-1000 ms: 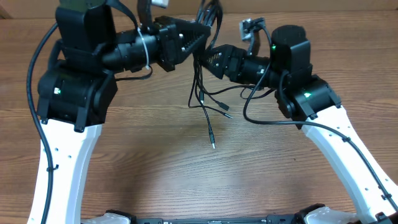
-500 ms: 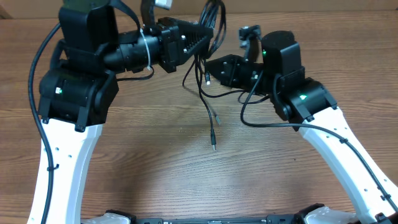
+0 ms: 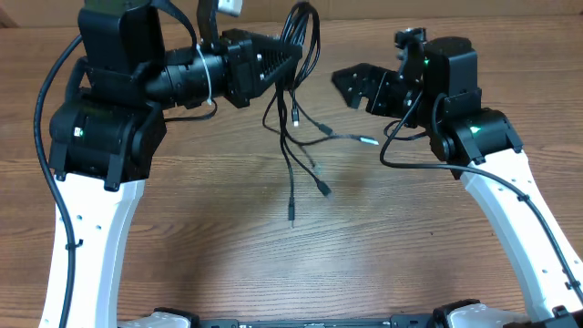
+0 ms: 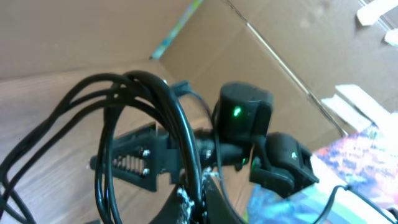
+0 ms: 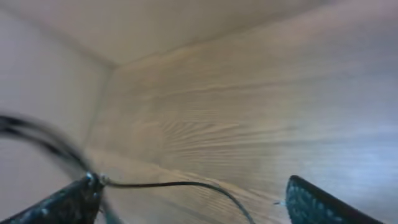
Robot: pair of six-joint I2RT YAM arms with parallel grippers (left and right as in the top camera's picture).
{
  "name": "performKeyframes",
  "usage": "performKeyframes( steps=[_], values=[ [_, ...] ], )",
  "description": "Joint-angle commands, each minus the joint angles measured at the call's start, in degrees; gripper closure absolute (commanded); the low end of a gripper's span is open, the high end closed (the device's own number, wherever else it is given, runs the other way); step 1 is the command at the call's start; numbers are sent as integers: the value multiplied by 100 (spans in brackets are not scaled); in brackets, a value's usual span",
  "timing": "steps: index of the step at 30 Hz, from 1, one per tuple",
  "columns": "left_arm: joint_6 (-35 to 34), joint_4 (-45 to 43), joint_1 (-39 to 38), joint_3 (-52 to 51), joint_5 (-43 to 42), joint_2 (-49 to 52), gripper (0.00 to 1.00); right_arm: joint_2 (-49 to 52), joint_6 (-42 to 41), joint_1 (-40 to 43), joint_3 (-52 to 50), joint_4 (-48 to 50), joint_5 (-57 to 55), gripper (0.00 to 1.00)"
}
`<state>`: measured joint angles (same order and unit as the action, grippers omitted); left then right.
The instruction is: Untangle cables
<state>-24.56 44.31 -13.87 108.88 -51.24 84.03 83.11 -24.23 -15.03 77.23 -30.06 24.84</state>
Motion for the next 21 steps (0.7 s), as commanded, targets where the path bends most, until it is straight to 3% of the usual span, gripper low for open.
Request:
performKeyframes(
  steps=[1,6,13,21],
  values=[
    [387,382,76,22,92,-66,96,17,1318,0,0,433,1709,23],
    [479,693,116,24,184,-66,96,17,1816,0,0,1075,3108,25],
    [678,938,116,22,348,-66,96,17,2166,0,0,1287,3987,28],
    [540,1123,109,22,227,-66,96,17,2282,0,0,1624,4146,37]
  ],
)
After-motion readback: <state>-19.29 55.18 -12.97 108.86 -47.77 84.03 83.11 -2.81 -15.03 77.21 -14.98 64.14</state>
